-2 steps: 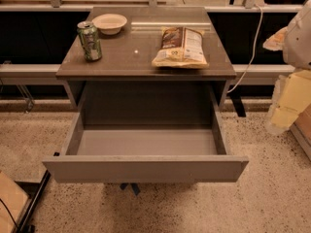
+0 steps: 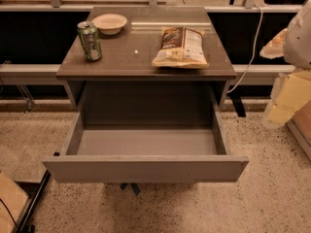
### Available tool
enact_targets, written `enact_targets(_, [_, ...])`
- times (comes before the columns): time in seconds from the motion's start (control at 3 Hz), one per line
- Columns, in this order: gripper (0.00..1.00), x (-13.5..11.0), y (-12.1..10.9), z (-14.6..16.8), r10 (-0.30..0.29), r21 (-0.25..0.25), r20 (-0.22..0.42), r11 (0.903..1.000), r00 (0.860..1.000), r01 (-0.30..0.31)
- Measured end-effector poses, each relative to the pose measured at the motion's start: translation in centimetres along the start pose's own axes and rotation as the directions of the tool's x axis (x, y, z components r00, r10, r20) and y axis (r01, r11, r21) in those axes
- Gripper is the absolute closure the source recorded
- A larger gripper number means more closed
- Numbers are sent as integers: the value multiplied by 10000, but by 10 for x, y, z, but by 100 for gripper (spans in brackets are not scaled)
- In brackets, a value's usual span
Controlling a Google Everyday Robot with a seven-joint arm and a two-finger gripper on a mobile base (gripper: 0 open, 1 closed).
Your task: Close top drawer
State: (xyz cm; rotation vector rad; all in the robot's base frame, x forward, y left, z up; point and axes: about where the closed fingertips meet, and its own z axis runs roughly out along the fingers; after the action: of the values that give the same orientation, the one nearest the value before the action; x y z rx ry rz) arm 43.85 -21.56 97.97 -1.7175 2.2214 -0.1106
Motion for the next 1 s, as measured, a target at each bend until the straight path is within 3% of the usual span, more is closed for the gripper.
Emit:
enact_targets(0.67, [63,-3,1,44,-235,84,521,9997,9984,231])
enact_targets(1.0, [86,-5,0,41,-240,178,521,9996,9984,231])
